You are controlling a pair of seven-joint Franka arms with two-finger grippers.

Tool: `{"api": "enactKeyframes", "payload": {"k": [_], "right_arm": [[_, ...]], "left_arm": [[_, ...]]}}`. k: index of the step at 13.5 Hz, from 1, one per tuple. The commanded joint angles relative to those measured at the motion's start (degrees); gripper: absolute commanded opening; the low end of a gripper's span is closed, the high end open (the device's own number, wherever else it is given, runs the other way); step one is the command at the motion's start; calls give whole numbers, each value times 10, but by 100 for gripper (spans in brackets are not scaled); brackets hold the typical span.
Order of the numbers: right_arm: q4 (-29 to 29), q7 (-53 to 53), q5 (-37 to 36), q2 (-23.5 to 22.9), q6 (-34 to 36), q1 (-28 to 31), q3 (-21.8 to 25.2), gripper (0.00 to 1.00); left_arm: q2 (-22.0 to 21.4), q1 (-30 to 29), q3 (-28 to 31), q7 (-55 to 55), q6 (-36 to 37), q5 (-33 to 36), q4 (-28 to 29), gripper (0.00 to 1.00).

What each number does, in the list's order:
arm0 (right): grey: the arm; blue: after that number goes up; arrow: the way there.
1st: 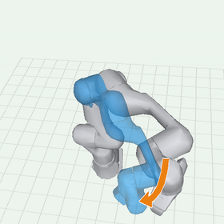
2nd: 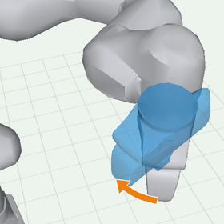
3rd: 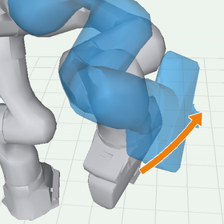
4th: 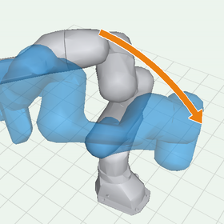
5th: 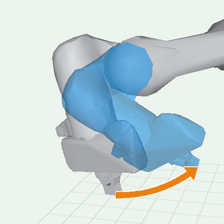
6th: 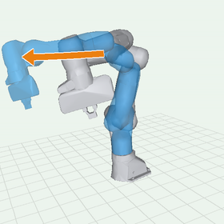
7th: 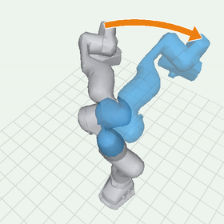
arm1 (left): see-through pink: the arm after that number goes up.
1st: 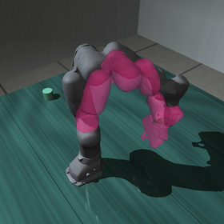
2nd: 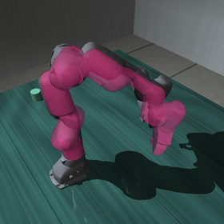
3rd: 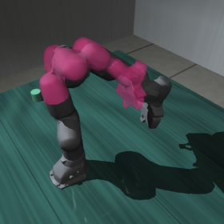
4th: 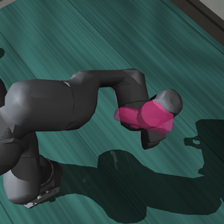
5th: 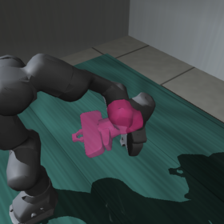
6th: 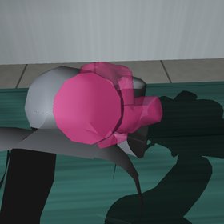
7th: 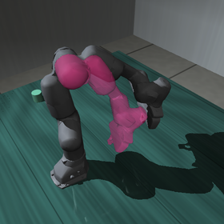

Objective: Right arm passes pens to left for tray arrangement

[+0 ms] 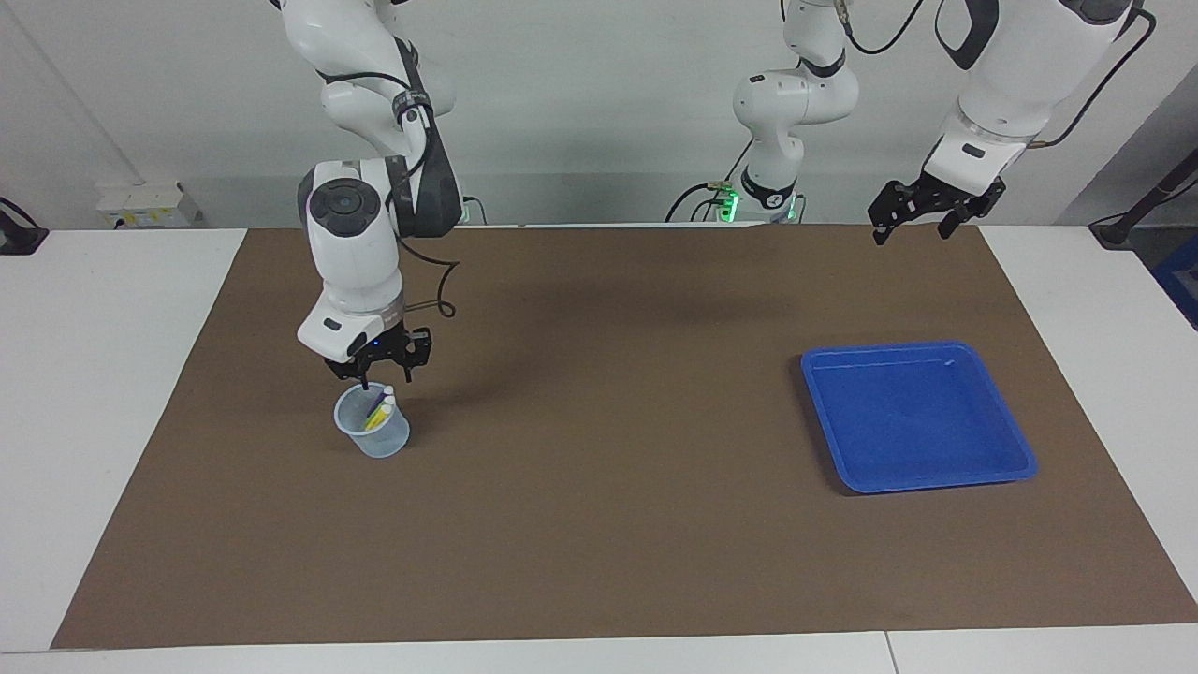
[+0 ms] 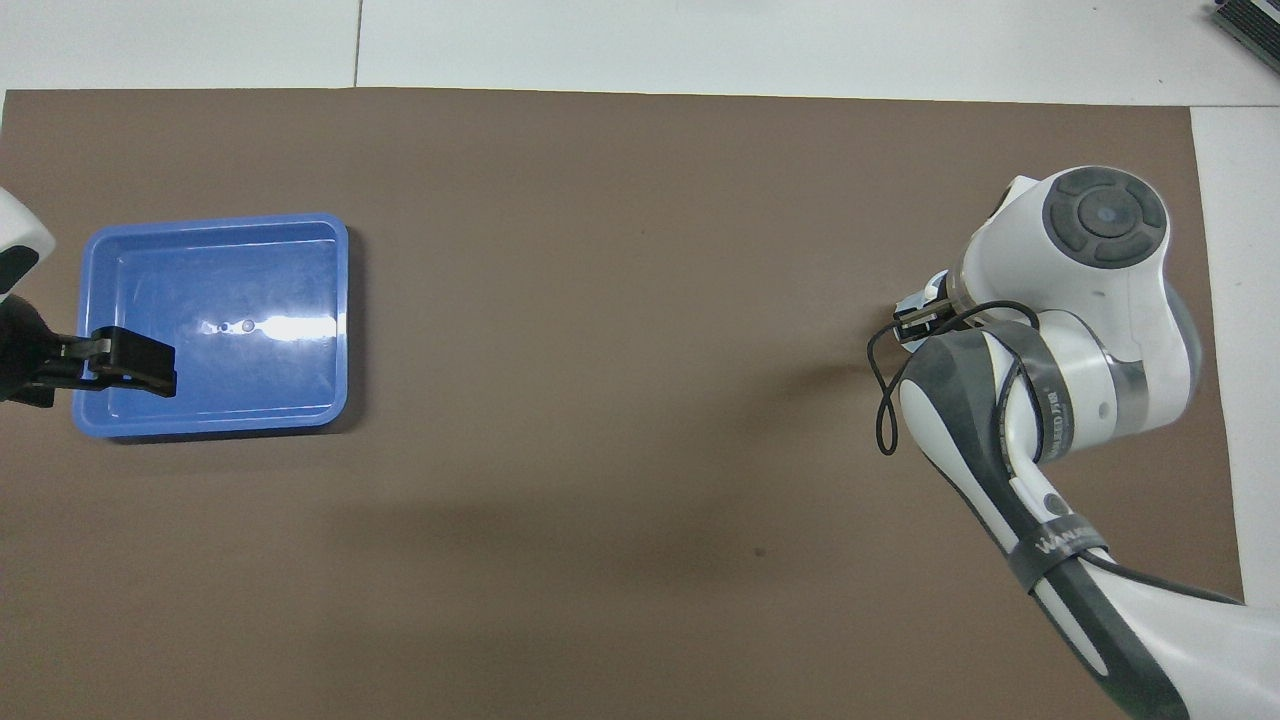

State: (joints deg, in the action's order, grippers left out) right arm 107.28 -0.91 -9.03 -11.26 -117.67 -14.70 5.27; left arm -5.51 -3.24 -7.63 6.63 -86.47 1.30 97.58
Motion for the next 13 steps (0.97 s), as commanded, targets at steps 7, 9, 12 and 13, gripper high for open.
{"api": "enactKeyframes", "payload": {"k": [7, 9, 12, 13], "right_arm": [[6, 15, -28, -9, -16, 6, -3, 51], [10, 15, -33, -10, -19, 6, -3, 51], [10, 15, -40, -10, -19, 6, -3, 49], [10, 15, -41, -10, -18, 4, -3, 46]], "left_arm": [[-28, 8, 1, 43, 6, 5, 38, 100], [-35, 10, -2, 57, 8, 5, 47, 100], [-39, 15, -2, 55, 17, 5, 52, 100], [-42, 17, -2, 54, 15, 5, 58, 100]]}}
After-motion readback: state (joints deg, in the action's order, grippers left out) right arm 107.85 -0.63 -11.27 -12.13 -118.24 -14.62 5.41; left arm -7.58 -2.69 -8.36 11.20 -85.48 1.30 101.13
